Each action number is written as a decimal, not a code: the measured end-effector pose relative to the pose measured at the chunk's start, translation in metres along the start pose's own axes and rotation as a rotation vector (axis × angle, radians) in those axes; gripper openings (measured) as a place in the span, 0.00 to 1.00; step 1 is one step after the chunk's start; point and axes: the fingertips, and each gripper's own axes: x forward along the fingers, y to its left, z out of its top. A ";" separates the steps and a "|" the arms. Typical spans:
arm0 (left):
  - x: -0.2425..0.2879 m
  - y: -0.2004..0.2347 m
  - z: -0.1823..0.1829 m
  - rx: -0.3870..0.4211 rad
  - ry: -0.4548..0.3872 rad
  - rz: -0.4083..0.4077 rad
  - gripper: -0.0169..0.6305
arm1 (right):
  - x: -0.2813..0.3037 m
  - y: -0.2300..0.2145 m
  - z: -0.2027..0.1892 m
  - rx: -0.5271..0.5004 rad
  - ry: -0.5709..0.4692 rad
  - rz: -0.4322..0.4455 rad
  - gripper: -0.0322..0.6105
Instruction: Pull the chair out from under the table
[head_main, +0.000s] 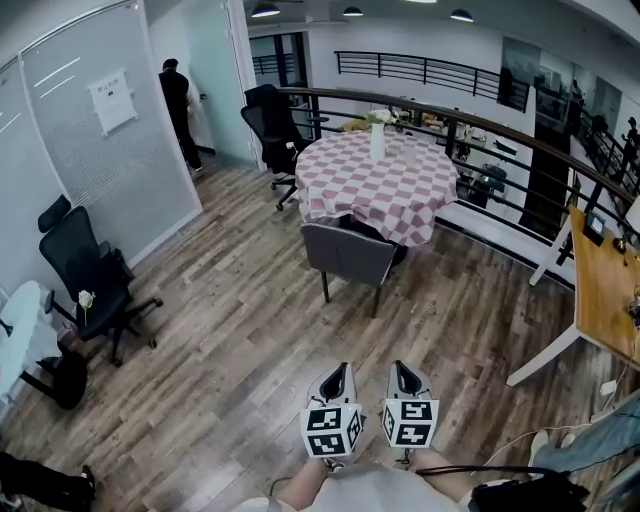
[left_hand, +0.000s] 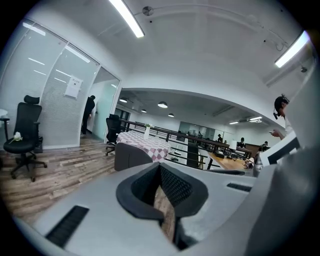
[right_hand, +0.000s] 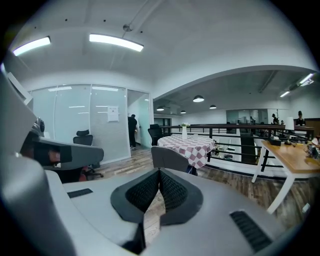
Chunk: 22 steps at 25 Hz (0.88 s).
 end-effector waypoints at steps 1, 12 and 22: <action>0.002 0.002 0.000 0.000 0.002 -0.002 0.03 | 0.002 -0.001 -0.001 0.003 0.004 -0.007 0.08; 0.022 0.041 0.003 -0.001 0.016 -0.021 0.03 | 0.028 -0.001 -0.016 0.044 0.051 -0.094 0.08; 0.037 0.074 -0.007 -0.017 0.067 -0.005 0.03 | 0.046 -0.007 -0.032 0.075 0.108 -0.148 0.08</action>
